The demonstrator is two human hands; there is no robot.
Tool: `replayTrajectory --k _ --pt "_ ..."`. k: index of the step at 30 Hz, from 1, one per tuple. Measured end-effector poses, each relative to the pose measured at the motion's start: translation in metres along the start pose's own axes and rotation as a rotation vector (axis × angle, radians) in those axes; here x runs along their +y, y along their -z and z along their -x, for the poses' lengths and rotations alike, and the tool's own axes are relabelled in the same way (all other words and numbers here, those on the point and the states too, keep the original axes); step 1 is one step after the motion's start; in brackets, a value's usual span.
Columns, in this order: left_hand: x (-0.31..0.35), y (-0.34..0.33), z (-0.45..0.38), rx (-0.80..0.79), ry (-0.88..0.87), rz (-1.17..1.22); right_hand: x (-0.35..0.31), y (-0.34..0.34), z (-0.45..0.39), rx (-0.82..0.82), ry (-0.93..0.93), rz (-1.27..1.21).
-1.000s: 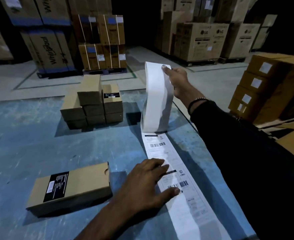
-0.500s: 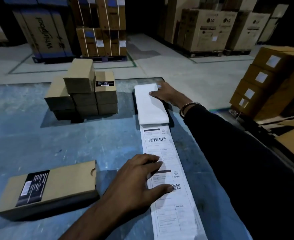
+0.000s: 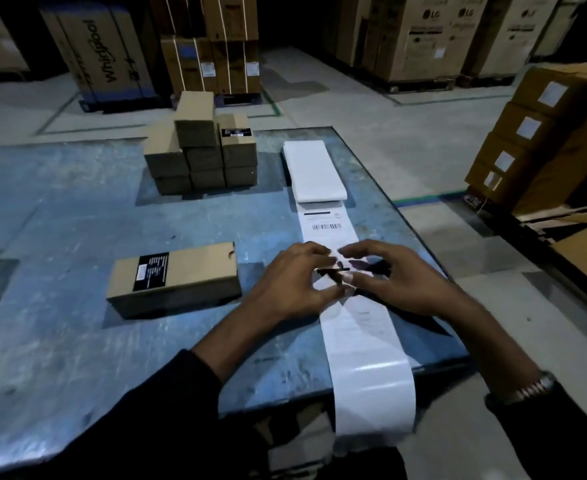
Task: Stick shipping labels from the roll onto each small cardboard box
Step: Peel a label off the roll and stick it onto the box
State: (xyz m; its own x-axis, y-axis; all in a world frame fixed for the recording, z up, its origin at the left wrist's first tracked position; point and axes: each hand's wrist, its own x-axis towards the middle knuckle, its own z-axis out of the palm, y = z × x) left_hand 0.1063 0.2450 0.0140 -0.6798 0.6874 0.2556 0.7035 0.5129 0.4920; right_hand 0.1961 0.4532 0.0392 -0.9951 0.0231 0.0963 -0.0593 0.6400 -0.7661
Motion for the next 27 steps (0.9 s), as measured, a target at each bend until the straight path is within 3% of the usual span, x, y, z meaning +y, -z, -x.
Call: replayTrajectory --k 3,8,13,15,22,25,27 --pt "0.01 -0.005 0.011 0.012 0.017 -0.055 0.002 -0.017 0.047 0.067 -0.009 0.036" --pt "0.028 -0.018 0.034 0.033 0.015 -0.162 0.003 -0.024 0.093 -0.015 0.05 0.11" --pt "0.058 -0.01 0.085 0.246 0.099 0.174 0.011 -0.02 0.099 -0.038 0.048 0.163" --pt "0.076 -0.011 0.115 0.328 0.124 0.177 0.014 -0.021 0.1 -0.041 0.102 0.218" --pt "0.107 -0.034 0.18 0.159 0.411 0.009 0.009 -0.023 0.1 -0.045 0.134 0.251" --pt "0.101 -0.048 0.181 0.134 0.536 0.227 0.009 -0.022 0.103 -0.064 0.133 0.25" --pt "0.106 -0.056 0.177 0.187 0.604 0.642 0.008 -0.021 0.108 -0.079 0.112 0.248"
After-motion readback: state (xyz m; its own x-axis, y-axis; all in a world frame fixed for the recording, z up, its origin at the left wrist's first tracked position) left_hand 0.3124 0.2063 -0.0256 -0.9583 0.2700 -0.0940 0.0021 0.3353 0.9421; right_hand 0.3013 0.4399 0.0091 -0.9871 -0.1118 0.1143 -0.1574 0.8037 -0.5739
